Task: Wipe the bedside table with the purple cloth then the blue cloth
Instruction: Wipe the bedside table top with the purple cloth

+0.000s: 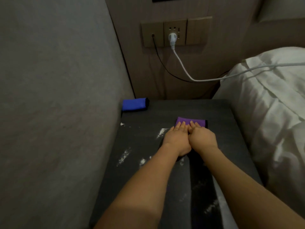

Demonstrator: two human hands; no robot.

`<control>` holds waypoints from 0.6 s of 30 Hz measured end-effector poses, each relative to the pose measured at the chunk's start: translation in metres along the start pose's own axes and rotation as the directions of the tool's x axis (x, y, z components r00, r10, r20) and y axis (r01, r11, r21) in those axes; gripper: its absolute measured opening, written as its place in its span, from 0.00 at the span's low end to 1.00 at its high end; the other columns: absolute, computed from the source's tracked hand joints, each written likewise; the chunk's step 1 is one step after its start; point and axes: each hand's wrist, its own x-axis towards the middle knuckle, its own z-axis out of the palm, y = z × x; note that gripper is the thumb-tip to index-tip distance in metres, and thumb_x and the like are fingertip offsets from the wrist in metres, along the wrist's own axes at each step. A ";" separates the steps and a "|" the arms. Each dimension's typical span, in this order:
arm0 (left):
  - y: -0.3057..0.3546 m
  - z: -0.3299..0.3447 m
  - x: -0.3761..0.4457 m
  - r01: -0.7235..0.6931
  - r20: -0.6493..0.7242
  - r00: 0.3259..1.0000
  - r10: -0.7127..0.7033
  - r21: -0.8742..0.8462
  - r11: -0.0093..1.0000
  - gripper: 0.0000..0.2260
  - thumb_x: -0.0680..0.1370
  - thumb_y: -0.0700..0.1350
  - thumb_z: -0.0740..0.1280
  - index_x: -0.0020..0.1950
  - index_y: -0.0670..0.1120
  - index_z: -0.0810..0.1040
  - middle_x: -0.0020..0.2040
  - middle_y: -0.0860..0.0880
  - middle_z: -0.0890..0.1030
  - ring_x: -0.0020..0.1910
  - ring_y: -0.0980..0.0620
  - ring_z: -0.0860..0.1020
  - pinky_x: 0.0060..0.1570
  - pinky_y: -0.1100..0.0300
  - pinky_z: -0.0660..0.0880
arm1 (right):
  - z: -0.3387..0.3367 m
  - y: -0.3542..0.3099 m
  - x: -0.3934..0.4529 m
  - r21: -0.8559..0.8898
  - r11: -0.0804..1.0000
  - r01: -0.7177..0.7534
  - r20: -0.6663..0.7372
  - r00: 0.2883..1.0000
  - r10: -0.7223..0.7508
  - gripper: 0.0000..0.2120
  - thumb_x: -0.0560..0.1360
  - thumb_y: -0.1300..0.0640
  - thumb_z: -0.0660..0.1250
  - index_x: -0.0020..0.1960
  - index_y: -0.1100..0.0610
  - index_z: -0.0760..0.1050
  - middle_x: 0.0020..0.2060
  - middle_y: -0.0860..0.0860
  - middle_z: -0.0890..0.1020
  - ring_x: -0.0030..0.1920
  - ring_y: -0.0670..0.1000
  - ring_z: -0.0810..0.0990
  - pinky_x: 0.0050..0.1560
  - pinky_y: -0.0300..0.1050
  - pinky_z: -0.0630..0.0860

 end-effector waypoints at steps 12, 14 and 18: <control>-0.119 -0.006 -0.040 0.151 -0.024 0.988 -0.151 -0.020 0.988 0.33 0.78 0.50 0.57 0.79 0.42 0.46 0.80 0.46 0.47 0.78 0.51 0.47 0.75 0.53 0.47 | 0.033 -0.121 0.029 0.037 0.990 0.137 0.033 0.990 -0.138 0.22 0.80 0.54 0.50 0.73 0.54 0.61 0.75 0.48 0.60 0.74 0.48 0.60 0.71 0.48 0.61; -0.136 -0.006 -0.045 0.182 -0.034 0.983 -0.183 -0.033 0.983 0.33 0.78 0.50 0.58 0.78 0.42 0.46 0.80 0.46 0.47 0.78 0.51 0.47 0.75 0.53 0.47 | 0.038 -0.139 0.034 0.029 0.984 0.178 0.036 0.983 -0.179 0.22 0.80 0.54 0.50 0.74 0.54 0.61 0.76 0.49 0.60 0.74 0.48 0.59 0.71 0.47 0.60; -0.164 -0.009 -0.053 0.233 -0.053 0.971 -0.235 -0.032 0.972 0.32 0.78 0.49 0.57 0.78 0.42 0.47 0.80 0.44 0.49 0.78 0.49 0.48 0.76 0.53 0.46 | 0.045 -0.169 0.042 0.013 0.965 0.260 0.036 0.965 -0.260 0.22 0.80 0.54 0.49 0.73 0.55 0.61 0.75 0.50 0.60 0.75 0.49 0.59 0.72 0.47 0.59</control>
